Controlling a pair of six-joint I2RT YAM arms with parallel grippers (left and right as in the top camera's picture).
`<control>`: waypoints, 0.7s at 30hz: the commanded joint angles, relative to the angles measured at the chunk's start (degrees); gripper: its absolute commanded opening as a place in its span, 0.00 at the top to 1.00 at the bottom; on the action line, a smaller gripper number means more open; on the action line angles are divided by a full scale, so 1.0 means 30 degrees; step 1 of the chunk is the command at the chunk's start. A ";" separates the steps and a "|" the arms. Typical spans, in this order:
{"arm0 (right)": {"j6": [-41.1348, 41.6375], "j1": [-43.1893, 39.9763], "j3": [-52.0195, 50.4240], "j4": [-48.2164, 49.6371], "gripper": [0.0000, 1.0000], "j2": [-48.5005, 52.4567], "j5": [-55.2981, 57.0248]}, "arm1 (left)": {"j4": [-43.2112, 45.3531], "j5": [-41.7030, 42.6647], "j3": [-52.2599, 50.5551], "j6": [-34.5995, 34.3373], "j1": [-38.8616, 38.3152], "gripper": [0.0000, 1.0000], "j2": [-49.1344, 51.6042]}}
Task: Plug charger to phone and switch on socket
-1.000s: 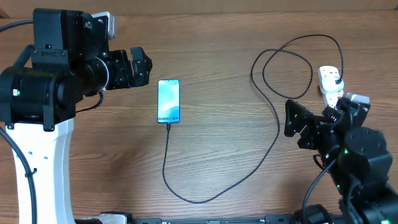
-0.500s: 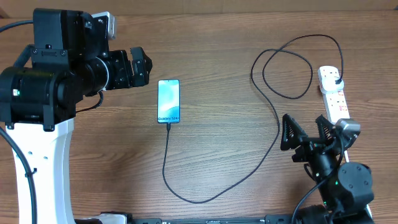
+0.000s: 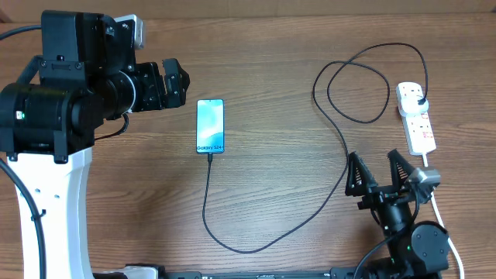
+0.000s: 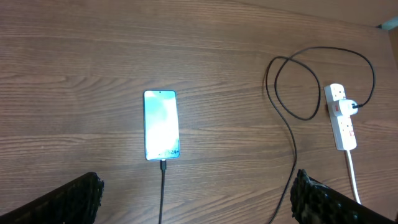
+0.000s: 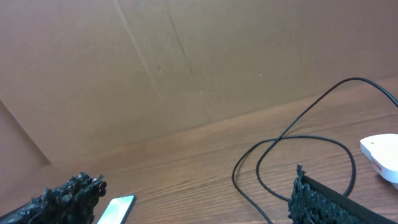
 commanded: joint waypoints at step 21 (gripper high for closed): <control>0.0058 -0.0539 -0.4058 0.5326 0.00 -0.0758 -0.0066 | 0.0007 0.0146 0.0153 -0.0182 -0.0160 0.00 0.0109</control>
